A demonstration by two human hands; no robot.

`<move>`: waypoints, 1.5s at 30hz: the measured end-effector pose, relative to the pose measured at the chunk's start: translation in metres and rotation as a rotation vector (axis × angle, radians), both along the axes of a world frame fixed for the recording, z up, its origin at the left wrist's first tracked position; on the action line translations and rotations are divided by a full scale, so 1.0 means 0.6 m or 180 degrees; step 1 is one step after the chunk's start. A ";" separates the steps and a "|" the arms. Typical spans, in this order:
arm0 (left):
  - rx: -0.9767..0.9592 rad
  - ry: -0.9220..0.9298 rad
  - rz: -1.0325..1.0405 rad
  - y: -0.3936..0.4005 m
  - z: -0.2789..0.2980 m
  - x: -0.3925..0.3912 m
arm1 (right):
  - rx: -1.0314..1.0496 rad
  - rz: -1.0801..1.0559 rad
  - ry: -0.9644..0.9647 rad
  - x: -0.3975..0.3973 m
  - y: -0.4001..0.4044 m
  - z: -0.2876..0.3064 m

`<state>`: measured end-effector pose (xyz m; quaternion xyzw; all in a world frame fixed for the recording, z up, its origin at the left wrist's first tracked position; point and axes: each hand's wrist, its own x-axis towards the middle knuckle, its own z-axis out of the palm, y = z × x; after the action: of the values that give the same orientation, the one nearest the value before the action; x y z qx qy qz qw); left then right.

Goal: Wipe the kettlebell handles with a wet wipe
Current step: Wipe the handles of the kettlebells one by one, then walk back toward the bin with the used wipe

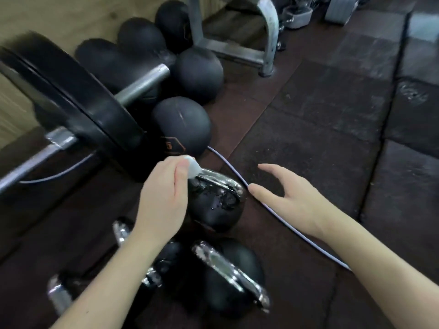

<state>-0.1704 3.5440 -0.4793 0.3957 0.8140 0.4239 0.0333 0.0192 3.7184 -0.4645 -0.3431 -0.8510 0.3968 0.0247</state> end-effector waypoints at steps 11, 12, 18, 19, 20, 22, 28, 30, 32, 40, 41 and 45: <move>-0.0241 -0.0272 0.0145 -0.258 0.361 0.041 | 0.0107 0.0197 0.0095 -0.023 -0.249 0.370; -0.0278 -0.0214 0.0164 -0.296 0.402 0.040 | 0.0119 0.0273 0.0096 -0.031 -0.284 0.411; -0.0506 0.0081 0.0221 -0.540 0.689 0.038 | 0.0267 0.0640 0.0045 -0.072 -0.507 0.685; -0.0540 0.0106 0.0239 -0.585 0.743 0.038 | 0.0277 0.0681 0.0027 -0.077 -0.548 0.737; -0.0556 0.0127 0.0242 -0.618 0.787 0.038 | 0.0285 0.0712 0.0021 -0.080 -0.581 0.781; -0.0632 0.0216 0.0273 -0.699 0.883 0.041 | 0.0287 0.0792 0.0001 -0.083 -0.657 0.874; -0.0873 0.0386 0.0549 -0.900 1.111 0.051 | 0.0192 0.1299 0.0105 -0.103 -0.834 1.093; -0.0903 0.0337 0.0713 -0.949 1.168 0.057 | 0.0163 0.1466 0.0107 -0.112 -0.873 1.144; -0.0953 0.0311 0.0936 -0.992 1.217 0.068 | 0.0168 0.1644 0.0118 -0.121 -0.907 1.192; -0.0591 0.0076 0.2032 -1.208 1.329 0.166 | 0.0295 0.2520 0.0025 -0.132 -1.087 1.332; -0.0566 0.0049 0.2237 -1.255 1.341 0.184 | 0.0321 0.2702 -0.0008 -0.137 -1.131 1.344; -0.0463 0.0035 0.2823 -1.435 1.352 0.257 | 0.0463 0.3301 -0.0046 -0.141 -1.303 1.372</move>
<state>-0.0162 2.6830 0.3319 0.0074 0.9328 0.3368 -0.1282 -0.0656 2.9369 0.3585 0.1232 -0.9346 0.2944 -0.1571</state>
